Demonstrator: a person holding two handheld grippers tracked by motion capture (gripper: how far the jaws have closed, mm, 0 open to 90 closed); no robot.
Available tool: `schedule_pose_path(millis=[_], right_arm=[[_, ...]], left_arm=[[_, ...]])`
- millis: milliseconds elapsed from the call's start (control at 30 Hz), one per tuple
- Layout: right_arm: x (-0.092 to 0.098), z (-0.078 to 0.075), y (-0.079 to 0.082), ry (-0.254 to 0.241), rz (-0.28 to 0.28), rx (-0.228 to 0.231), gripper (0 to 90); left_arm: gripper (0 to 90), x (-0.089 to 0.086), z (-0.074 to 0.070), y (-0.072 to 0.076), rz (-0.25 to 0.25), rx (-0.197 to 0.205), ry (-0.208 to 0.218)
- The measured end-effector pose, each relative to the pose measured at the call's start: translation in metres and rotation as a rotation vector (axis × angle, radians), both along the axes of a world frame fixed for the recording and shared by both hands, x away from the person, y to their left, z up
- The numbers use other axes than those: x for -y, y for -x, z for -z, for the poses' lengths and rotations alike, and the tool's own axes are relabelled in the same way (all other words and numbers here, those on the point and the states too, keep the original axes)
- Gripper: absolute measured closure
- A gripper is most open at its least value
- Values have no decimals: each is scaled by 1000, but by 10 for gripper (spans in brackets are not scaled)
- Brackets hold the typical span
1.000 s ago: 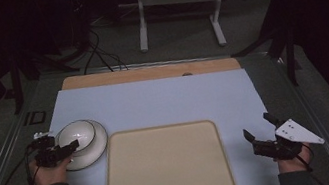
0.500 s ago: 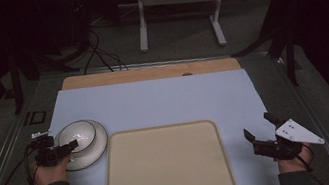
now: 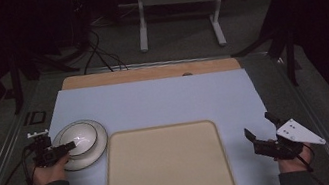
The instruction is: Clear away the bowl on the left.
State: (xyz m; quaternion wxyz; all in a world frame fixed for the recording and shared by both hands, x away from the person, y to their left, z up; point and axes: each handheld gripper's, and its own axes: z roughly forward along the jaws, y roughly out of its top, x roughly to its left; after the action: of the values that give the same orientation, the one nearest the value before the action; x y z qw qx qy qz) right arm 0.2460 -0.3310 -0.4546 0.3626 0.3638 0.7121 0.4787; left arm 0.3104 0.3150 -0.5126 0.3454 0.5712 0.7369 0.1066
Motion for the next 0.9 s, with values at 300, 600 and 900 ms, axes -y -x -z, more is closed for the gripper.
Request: schedule_pose_path(millis=[300,600,900], right_arm=[[3,-1,-1,-13,12,5,135],[8,-2,-1,-23,17,12,136],[11,-2,-1,-31,22,10,137]], left_arm=[[799,2,-2,2,-10,13,0],[804,1,-2,5,6,38,56],[804,0,-3,6,11,61,78]])
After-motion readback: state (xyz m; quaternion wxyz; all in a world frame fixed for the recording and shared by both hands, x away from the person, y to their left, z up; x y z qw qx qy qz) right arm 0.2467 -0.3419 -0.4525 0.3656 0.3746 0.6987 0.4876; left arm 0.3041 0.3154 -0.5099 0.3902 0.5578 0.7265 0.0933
